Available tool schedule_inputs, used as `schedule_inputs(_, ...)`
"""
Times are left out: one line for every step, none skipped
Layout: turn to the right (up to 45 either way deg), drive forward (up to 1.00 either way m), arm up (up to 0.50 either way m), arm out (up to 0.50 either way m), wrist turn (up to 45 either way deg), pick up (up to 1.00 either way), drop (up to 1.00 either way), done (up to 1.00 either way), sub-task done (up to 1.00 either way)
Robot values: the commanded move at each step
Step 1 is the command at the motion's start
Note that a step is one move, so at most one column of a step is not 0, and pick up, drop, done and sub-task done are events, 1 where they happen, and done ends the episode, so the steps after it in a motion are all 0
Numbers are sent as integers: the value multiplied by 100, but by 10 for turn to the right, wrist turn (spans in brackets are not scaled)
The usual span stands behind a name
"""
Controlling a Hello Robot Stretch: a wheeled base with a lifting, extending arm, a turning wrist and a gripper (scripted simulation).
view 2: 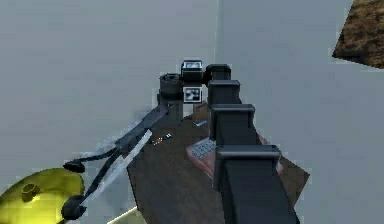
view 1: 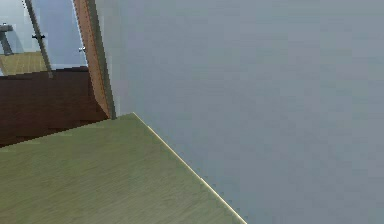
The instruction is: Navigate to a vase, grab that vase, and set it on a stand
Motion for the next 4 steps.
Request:
schedule_inputs(0, 0, 0, 0, -120, 0, 0, 0, 0)
schedule_inputs(0, 0, 0, -22, 0, 0, 0, 0, 0)
schedule_inputs(-360, 0, 0, 0, 0, 0, 0, 0, 0)
schedule_inputs(0, 100, 0, 0, 0, 0, 0, 0, 0)
